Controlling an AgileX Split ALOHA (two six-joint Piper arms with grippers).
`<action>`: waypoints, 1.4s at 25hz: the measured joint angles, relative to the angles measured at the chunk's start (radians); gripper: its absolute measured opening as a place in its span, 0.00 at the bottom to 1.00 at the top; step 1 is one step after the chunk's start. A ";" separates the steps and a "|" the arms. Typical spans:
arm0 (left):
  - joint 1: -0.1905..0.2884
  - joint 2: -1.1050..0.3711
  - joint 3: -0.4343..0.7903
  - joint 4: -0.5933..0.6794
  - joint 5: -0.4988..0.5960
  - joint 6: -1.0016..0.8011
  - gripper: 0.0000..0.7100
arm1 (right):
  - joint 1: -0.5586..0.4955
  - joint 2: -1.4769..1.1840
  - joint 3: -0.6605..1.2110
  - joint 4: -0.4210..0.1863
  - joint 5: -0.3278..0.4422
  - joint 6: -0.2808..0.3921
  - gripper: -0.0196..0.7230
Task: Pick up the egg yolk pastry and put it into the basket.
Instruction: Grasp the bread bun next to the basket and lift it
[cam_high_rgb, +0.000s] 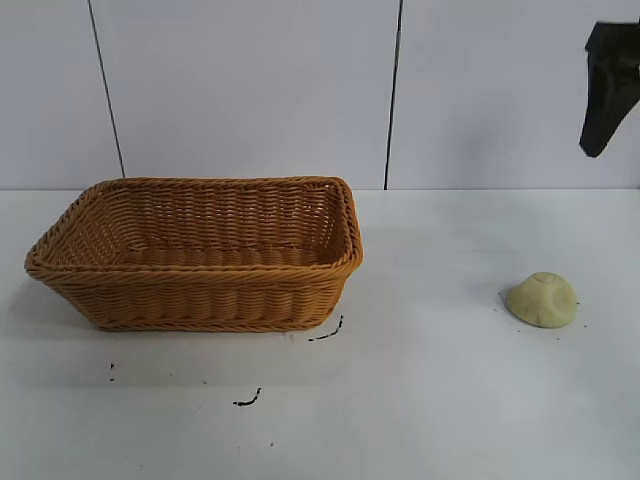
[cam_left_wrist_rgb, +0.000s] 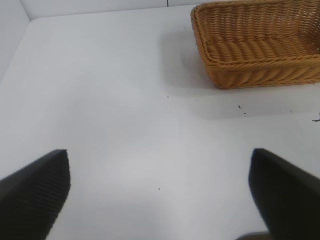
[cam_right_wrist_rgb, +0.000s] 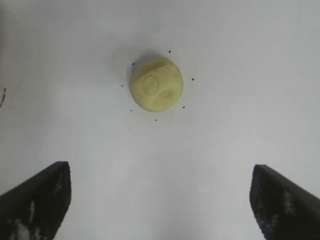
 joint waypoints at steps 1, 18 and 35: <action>0.000 0.000 0.000 0.000 0.000 0.000 0.98 | 0.000 0.034 -0.014 -0.002 -0.008 -0.007 0.96; 0.000 0.000 0.000 0.000 0.000 0.000 0.98 | 0.070 0.282 -0.039 -0.005 -0.156 -0.006 0.96; 0.000 0.000 0.000 0.000 0.000 0.000 0.98 | 0.070 0.422 -0.039 -0.005 -0.196 0.000 0.90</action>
